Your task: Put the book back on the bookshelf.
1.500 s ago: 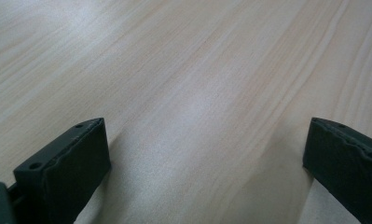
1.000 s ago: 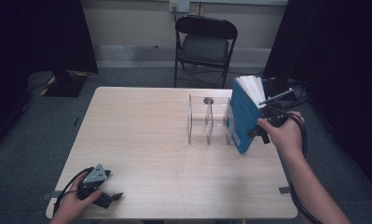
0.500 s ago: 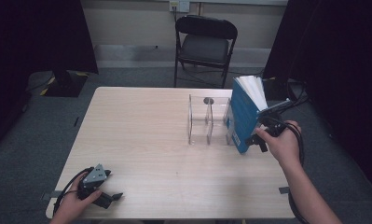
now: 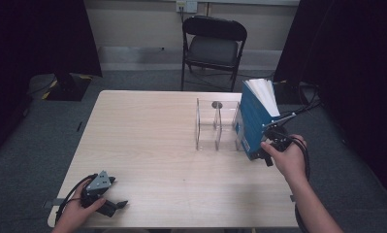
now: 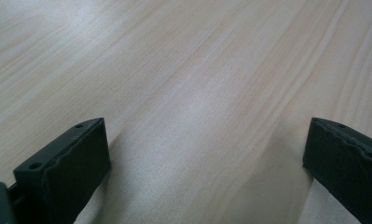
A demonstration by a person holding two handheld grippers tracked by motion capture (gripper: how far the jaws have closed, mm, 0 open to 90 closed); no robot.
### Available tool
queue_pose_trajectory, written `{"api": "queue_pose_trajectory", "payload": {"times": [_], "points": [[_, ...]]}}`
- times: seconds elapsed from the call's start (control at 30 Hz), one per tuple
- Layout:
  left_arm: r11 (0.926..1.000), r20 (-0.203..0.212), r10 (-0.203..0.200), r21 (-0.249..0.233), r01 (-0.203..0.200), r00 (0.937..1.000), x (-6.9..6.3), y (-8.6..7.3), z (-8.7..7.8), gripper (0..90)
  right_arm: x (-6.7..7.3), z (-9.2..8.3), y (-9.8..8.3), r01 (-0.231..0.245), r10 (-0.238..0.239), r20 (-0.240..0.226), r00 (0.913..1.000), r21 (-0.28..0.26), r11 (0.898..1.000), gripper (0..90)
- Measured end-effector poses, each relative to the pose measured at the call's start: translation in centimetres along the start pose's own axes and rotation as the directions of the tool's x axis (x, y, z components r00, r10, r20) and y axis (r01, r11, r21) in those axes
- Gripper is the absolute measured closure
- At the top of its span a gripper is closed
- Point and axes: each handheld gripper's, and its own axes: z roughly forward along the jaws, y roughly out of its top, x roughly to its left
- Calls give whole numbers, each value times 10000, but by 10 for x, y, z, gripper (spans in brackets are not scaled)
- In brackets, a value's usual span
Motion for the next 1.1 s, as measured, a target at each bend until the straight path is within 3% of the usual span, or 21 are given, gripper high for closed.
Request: {"api": "queue_pose_trajectory", "payload": {"times": [0.27, 0.63, 1.1], "points": [[10000, 0, 1, -2, -1, 10000, 0, 0, 0, 0, 2, 10, -10, 151, -150, -218, 9996, 1, 9999, 212], [10000, 0, -1, -1, 1, 10000, 0, 0, 0, 0, 15, 21, -18, 522, -518, -359, 9980, 103, 9986, 208], [10000, 2, 3, 3, -3, 10000, 0, 0, 0, 0, 34, 36, -21, 1320, -1314, -683, 9890, 37, 9912, 206]]}}
